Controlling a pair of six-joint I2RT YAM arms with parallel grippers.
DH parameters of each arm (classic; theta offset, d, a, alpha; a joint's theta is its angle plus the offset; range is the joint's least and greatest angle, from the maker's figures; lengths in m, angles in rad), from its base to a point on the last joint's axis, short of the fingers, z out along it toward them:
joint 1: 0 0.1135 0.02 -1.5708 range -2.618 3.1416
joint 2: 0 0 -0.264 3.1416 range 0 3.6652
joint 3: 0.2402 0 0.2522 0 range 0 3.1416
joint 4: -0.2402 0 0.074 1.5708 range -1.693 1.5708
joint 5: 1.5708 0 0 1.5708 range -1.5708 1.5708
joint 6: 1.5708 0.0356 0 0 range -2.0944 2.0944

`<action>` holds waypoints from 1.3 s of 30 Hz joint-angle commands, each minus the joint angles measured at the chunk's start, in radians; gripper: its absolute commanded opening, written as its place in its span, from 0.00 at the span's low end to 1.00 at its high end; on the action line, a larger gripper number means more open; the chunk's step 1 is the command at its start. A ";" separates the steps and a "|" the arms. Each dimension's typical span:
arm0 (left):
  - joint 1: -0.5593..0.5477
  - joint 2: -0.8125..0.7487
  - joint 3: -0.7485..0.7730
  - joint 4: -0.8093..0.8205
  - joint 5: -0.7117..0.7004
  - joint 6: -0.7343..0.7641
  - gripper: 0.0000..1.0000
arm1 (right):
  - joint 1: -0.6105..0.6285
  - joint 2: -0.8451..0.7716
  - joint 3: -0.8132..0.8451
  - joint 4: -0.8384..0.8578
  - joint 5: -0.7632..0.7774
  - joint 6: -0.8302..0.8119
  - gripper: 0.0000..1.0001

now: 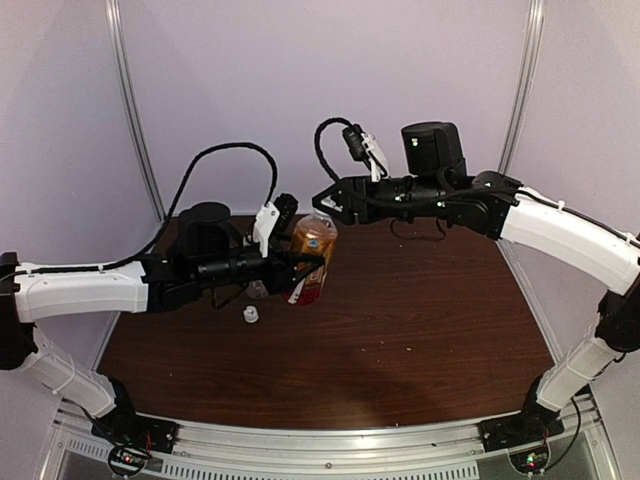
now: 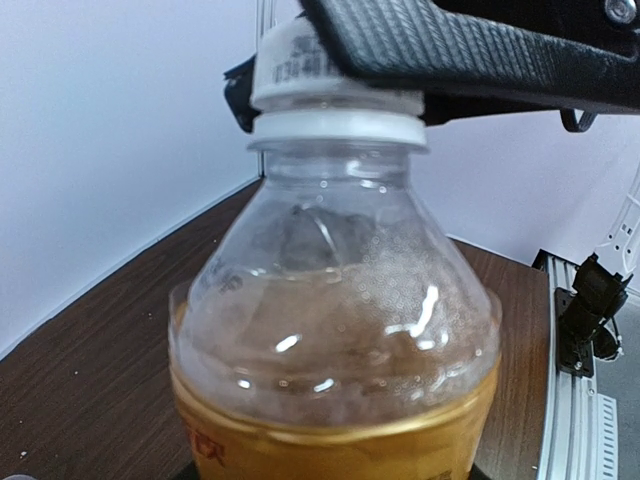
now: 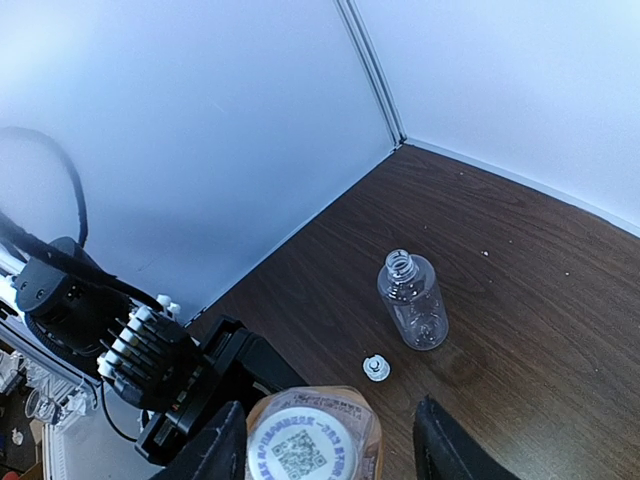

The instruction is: Unscrew the bottle caps

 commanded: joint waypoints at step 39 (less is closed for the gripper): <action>-0.005 -0.030 -0.014 0.233 0.441 0.023 0.18 | -0.047 -0.003 0.106 -0.160 -0.791 -0.613 0.13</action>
